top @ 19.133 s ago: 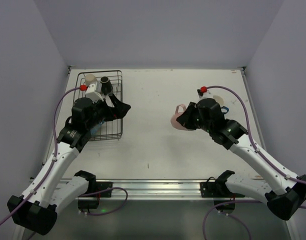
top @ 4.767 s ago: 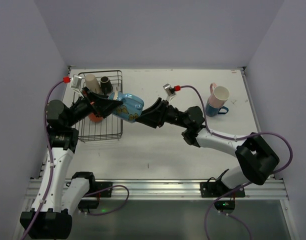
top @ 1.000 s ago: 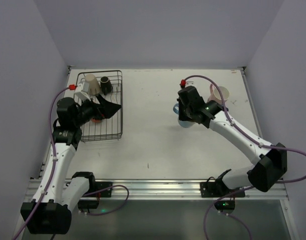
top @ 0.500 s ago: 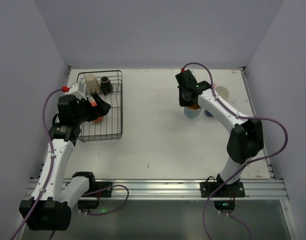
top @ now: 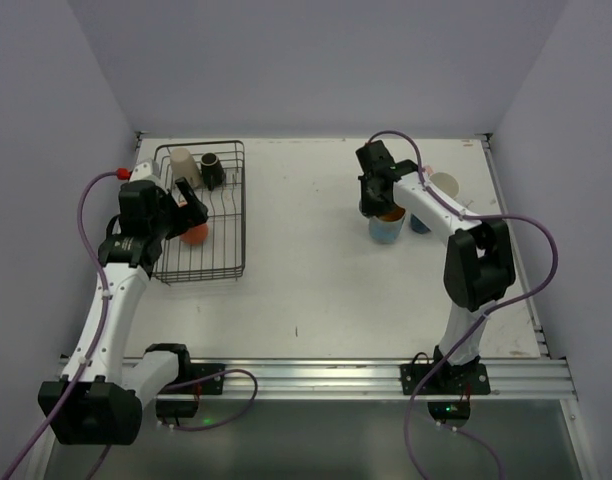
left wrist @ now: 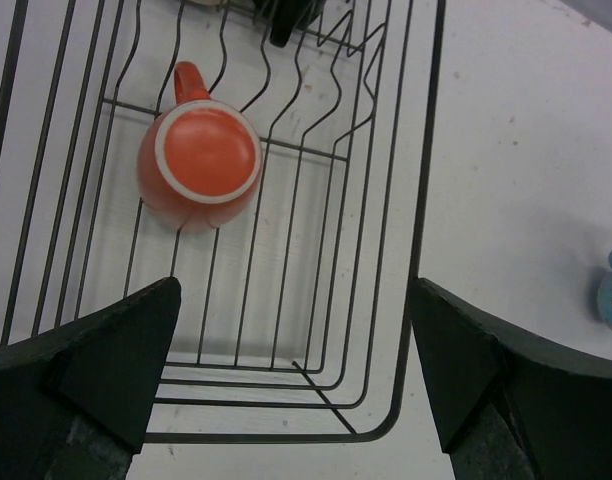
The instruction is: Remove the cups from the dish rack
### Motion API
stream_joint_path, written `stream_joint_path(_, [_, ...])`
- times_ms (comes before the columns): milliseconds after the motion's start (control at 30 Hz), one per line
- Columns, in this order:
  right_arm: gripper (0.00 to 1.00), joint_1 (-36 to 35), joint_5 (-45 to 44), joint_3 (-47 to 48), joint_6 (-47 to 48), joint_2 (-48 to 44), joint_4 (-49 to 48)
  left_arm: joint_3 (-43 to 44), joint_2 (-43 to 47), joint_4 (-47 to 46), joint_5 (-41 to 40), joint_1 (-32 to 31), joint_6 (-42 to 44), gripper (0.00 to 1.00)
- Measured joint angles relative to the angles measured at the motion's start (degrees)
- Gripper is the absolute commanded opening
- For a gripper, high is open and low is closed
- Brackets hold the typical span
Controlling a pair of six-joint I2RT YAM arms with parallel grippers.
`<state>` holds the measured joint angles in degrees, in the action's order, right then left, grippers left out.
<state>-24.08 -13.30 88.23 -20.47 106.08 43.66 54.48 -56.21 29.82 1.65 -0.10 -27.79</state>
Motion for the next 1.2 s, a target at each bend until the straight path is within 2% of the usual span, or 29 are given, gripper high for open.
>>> stream_joint_path(133, [0.00,0.61,1.38,0.00,0.22,1.68,-0.87,0.15,-3.72,1.20,-2.16,0.00,0.00,1.00])
stream_joint_path(533, [0.00,0.85,3.37,0.02,0.44,3.67,-2.86,0.35,-7.34,1.29,-10.40,0.00,2.25,1.00])
stream_joint_path(833, [0.30,0.85,3.82,0.04,0.63,3.54,-4.11,1.09,-13.42,1.29,-14.01,0.00,4.24,1.00])
stream_joint_path(933, [0.37,0.85,3.91,0.02,1.01,2.47,-4.76,1.92,-14.38,1.40,-14.36,0.00,4.70,1.00])
stream_joint_path(1067, [0.53,0.85,4.04,0.02,1.49,-1.86,-4.79,3.41,-16.68,1.27,-15.04,0.00,4.90,1.00])
stream_joint_path(1200, [0.58,0.83,4.50,0.02,1.64,-8.59,-4.74,3.58,-18.49,1.16,-14.97,0.00,4.90,1.00])
